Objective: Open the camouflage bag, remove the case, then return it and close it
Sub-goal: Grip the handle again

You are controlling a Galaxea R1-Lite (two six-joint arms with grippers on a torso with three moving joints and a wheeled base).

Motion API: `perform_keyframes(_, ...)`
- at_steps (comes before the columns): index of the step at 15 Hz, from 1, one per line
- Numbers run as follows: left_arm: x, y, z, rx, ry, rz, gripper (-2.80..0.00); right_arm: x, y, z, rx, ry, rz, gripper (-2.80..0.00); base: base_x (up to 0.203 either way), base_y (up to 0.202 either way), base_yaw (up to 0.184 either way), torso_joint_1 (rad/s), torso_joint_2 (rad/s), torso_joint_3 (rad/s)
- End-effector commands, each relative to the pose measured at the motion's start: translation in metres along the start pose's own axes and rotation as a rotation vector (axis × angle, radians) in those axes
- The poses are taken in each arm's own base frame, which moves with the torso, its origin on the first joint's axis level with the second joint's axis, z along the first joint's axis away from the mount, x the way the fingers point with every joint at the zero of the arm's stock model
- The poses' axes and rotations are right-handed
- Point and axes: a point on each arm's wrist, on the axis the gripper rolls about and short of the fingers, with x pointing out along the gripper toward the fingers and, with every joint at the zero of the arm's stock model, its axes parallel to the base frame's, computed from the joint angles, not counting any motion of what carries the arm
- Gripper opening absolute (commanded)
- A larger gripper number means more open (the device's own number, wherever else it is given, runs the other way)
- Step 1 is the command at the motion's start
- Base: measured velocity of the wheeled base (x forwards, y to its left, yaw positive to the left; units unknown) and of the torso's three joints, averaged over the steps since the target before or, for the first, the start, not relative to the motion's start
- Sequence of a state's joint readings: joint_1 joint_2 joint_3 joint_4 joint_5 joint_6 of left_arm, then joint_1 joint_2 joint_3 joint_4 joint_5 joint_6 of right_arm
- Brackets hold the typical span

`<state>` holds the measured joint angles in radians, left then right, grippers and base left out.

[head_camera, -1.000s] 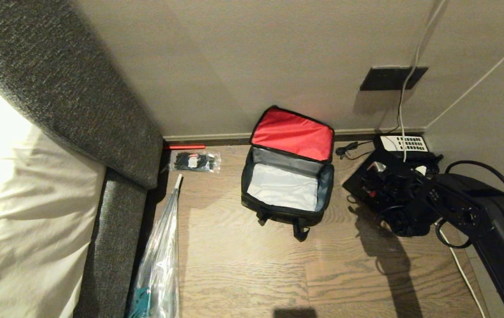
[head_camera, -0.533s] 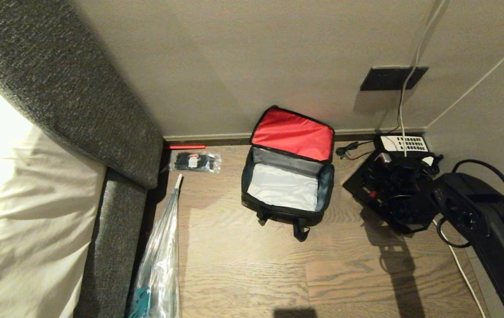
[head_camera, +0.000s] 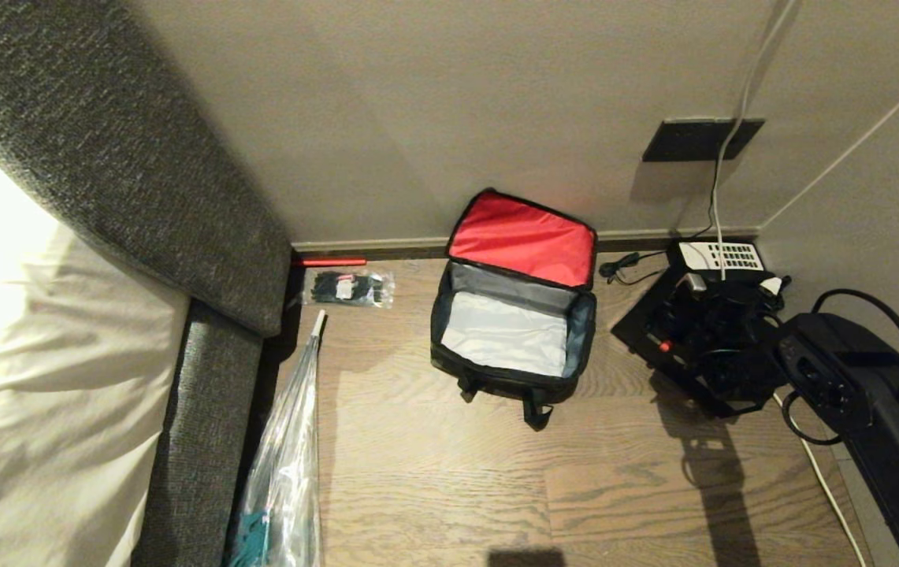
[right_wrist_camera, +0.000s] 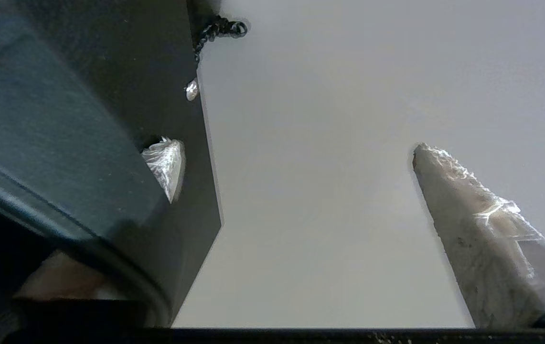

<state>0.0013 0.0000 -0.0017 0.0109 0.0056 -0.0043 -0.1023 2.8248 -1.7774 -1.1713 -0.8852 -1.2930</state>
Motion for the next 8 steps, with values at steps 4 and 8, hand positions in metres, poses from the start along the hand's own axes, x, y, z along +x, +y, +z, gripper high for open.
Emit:
perform_keyframes(4,-0.0001,0.0000,-0.0001,0.000,-0.001,0.001,-2.80,-0.0004,-0.0004,-0.0011,0.025,0.002,-0.021,-2.80,0.000,0.000,0.000,0.000,0.00,0.000)
perform_keyframes(8,0.0000,0.0000,-0.0001,0.000,-0.001,0.001,-2.80,-0.0011,-0.0031,-0.0012,0.061,-0.003,-0.051,-2.80,0.000,0.000,0.000,0.000,0.00,0.000)
